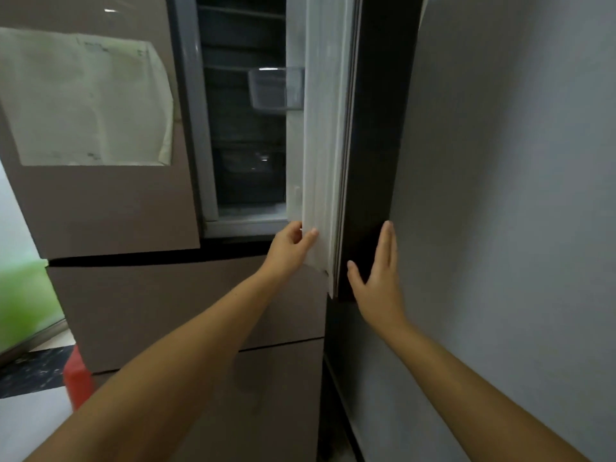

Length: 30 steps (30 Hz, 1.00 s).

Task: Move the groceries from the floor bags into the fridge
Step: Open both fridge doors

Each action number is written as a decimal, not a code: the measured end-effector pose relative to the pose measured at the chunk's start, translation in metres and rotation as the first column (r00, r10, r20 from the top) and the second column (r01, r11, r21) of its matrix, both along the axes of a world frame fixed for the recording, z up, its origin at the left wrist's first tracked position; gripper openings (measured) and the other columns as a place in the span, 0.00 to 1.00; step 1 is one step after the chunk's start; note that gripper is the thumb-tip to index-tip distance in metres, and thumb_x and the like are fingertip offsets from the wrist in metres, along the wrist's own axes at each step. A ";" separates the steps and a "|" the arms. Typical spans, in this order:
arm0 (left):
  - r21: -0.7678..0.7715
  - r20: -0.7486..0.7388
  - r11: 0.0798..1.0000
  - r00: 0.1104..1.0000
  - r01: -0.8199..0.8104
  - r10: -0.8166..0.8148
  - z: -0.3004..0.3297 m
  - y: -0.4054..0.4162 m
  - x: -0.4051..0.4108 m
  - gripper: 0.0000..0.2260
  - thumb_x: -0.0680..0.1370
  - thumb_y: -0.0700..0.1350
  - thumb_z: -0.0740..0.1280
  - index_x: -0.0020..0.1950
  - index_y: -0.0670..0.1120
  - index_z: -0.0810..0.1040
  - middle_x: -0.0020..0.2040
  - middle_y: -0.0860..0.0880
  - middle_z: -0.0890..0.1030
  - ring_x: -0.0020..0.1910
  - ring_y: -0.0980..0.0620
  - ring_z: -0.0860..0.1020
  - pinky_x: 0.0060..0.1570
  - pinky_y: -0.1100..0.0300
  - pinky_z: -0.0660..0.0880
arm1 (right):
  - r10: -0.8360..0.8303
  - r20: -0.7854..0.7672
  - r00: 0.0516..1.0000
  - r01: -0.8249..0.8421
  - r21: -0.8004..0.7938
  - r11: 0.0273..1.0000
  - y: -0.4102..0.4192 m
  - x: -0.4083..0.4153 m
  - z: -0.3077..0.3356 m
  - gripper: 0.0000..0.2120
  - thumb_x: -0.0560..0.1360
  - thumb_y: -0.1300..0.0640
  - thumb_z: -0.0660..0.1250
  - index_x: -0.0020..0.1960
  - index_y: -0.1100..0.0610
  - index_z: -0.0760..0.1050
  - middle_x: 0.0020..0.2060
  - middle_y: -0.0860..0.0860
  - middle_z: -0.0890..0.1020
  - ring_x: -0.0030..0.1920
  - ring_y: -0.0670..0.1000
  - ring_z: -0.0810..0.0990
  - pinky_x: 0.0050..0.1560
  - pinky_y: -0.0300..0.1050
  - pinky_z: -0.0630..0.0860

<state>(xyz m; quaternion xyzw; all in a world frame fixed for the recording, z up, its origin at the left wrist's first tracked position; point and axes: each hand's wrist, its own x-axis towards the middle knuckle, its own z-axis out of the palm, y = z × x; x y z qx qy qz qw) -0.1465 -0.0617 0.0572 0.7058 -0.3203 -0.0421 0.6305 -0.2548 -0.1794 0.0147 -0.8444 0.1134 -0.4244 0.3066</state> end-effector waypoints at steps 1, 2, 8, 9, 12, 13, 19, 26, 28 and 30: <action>0.030 0.016 0.999 0.999 0.044 -0.044 0.001 -0.008 -0.002 0.12 0.80 0.46 0.61 0.63 0.45 0.73 0.54 0.49 0.79 0.55 0.50 0.78 0.54 0.55 0.78 | -0.037 -0.011 0.999 0.037 -0.031 0.999 -0.009 -0.004 0.001 0.38 0.79 0.54 0.62 0.77 0.47 0.38 0.78 0.49 0.41 0.74 0.43 0.45 0.70 0.38 0.53; 0.061 0.037 0.995 0.996 0.074 -0.077 0.003 -0.017 -0.003 0.13 0.80 0.45 0.62 0.64 0.45 0.73 0.57 0.47 0.79 0.57 0.50 0.78 0.55 0.53 0.78 | -0.065 -0.022 0.998 0.064 -0.045 0.997 -0.017 -0.007 0.002 0.37 0.79 0.54 0.61 0.77 0.46 0.39 0.78 0.49 0.40 0.76 0.46 0.46 0.68 0.38 0.54; 0.194 0.185 0.978 0.976 0.079 -0.115 0.004 -0.086 -0.014 0.15 0.80 0.48 0.62 0.62 0.42 0.76 0.58 0.44 0.80 0.57 0.48 0.78 0.56 0.53 0.76 | -0.183 -0.063 0.981 0.182 -0.014 0.983 -0.069 -0.012 0.004 0.29 0.81 0.57 0.57 0.78 0.53 0.47 0.78 0.51 0.49 0.76 0.51 0.56 0.63 0.32 0.56; 0.205 0.207 0.977 0.973 0.058 -0.101 0.002 -0.098 -0.014 0.14 0.80 0.49 0.62 0.60 0.41 0.78 0.55 0.43 0.81 0.54 0.47 0.79 0.55 0.51 0.77 | -0.200 -0.039 0.979 0.200 -0.004 0.980 -0.077 -0.010 0.003 0.27 0.81 0.59 0.56 0.78 0.55 0.49 0.78 0.52 0.52 0.76 0.51 0.57 0.64 0.29 0.54; 0.214 0.249 0.976 0.966 0.022 -0.077 -0.002 -0.129 -0.015 0.15 0.80 0.51 0.62 0.52 0.39 0.80 0.48 0.43 0.83 0.48 0.45 0.80 0.52 0.48 0.78 | -0.232 -0.022 0.973 0.233 0.076 0.970 -0.095 -0.005 0.001 0.25 0.81 0.60 0.55 0.77 0.60 0.54 0.76 0.55 0.60 0.75 0.52 0.60 0.69 0.32 0.54; 0.219 0.253 0.975 0.964 0.024 -0.080 -0.002 -0.138 -0.015 0.15 0.80 0.50 0.61 0.52 0.40 0.80 0.48 0.43 0.83 0.48 0.45 0.80 0.51 0.49 0.78 | -0.233 -0.033 0.972 0.235 0.093 0.968 -0.099 -0.004 0.000 0.26 0.81 0.59 0.56 0.77 0.60 0.54 0.75 0.55 0.62 0.74 0.52 0.62 0.72 0.37 0.58; 0.215 0.267 0.977 0.961 0.006 -0.065 -0.001 -0.177 -0.020 0.14 0.81 0.48 0.60 0.51 0.39 0.79 0.46 0.41 0.82 0.45 0.44 0.80 0.47 0.52 0.78 | -0.320 -0.149 0.936 0.336 0.100 0.936 -0.128 0.004 0.001 0.29 0.80 0.63 0.59 0.77 0.55 0.51 0.70 0.58 0.70 0.68 0.56 0.72 0.66 0.44 0.67; 0.136 0.123 0.979 0.978 0.153 -0.170 -0.008 -0.181 -0.017 0.14 0.80 0.46 0.62 0.63 0.42 0.75 0.56 0.45 0.80 0.55 0.48 0.78 0.54 0.55 0.76 | -0.260 -0.191 0.947 0.290 0.151 0.945 -0.136 0.005 0.001 0.34 0.79 0.63 0.60 0.78 0.54 0.46 0.76 0.54 0.60 0.74 0.54 0.63 0.72 0.45 0.61; 0.069 -0.003 0.977 0.979 0.202 -0.203 -0.025 -0.156 -0.010 0.18 0.80 0.45 0.62 0.69 0.44 0.69 0.58 0.47 0.77 0.56 0.52 0.75 0.56 0.59 0.73 | -0.318 -0.163 0.934 0.354 0.311 0.882 -0.127 0.008 -0.015 0.34 0.79 0.61 0.61 0.78 0.57 0.45 0.77 0.56 0.56 0.75 0.55 0.60 0.72 0.45 0.58; 0.062 -0.117 0.987 0.983 0.147 -0.139 -0.053 -0.122 0.011 0.16 0.80 0.46 0.62 0.68 0.46 0.70 0.55 0.48 0.76 0.56 0.51 0.75 0.58 0.55 0.75 | -0.365 -0.182 0.913 0.405 0.505 0.762 -0.108 0.014 -0.045 0.33 0.79 0.61 0.61 0.77 0.60 0.47 0.75 0.61 0.58 0.73 0.60 0.61 0.72 0.49 0.60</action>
